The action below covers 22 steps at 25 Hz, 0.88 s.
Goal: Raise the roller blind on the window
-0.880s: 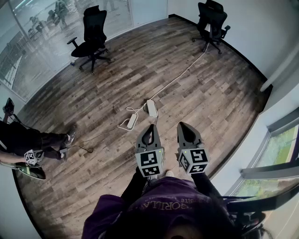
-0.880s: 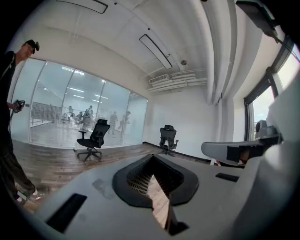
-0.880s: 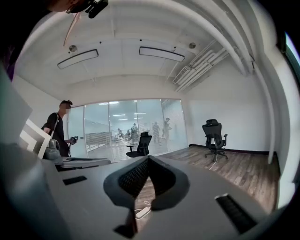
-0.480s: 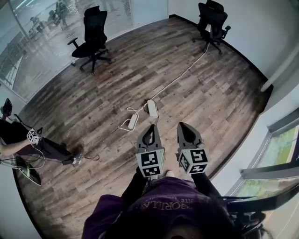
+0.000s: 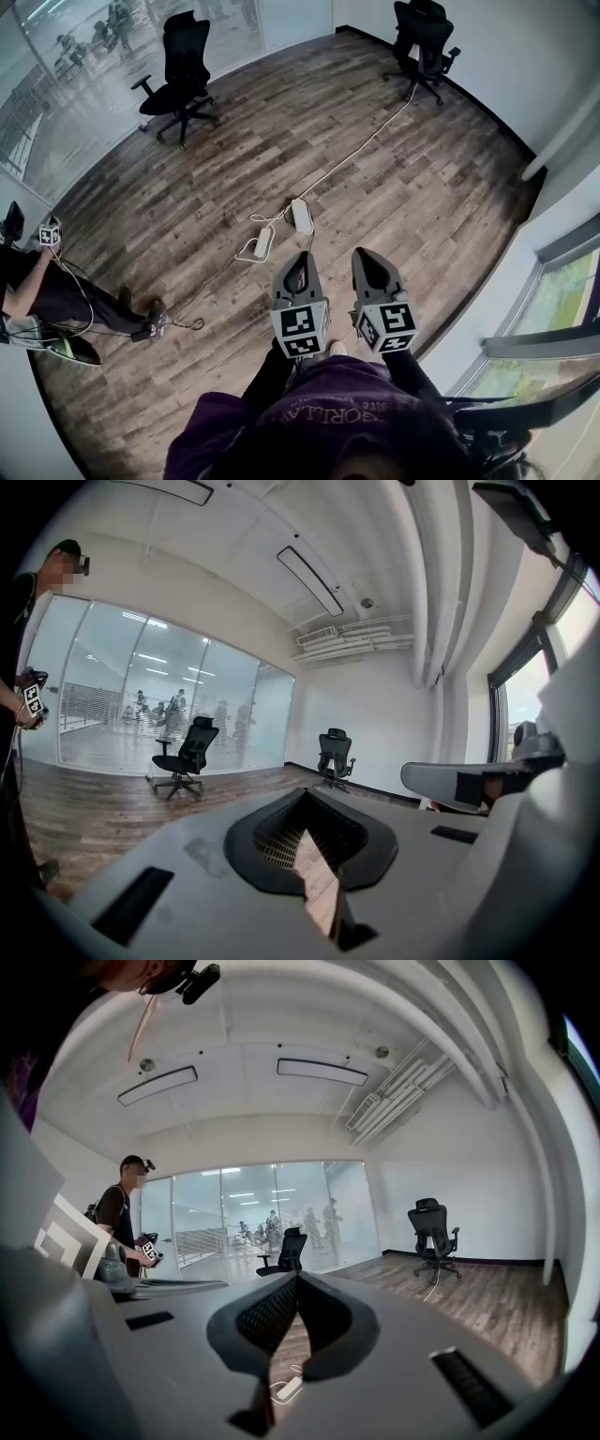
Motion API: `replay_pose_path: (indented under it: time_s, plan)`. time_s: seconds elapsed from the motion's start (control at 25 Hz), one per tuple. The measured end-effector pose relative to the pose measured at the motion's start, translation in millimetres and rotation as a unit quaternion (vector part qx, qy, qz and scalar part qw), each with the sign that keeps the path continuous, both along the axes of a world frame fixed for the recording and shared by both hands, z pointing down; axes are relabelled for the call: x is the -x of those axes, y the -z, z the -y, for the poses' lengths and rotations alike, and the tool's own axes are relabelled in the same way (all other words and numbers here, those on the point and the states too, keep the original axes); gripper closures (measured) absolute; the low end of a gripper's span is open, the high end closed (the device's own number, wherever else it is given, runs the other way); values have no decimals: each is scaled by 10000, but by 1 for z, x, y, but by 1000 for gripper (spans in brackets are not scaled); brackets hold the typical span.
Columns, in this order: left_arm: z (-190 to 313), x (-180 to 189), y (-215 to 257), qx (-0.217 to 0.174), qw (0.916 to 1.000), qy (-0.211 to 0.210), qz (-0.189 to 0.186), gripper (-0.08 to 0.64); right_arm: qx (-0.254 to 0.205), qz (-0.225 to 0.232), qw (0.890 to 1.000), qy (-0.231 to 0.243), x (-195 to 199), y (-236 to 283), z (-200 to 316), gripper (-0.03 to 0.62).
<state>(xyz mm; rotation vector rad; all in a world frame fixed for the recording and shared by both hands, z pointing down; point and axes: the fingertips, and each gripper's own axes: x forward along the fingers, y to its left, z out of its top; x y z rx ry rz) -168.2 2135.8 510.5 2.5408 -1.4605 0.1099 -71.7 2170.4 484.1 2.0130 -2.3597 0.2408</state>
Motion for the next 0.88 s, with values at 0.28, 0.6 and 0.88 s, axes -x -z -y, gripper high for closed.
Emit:
replay_pose_path:
  time_s: [0.28, 0.6, 0.88]
  plan:
    - [-2, -41, -14, 110, 9999, 49, 53, 560, 2, -35, 9999, 116, -38, -6, 1, 595]
    - [36, -65, -23, 235, 9997, 97, 55, 560, 140, -38, 9999, 66, -65, -17, 48, 595]
    - [150, -86, -34, 262, 9996, 111, 18, 560, 209, -93, 9997, 51, -85, -29, 157, 595]
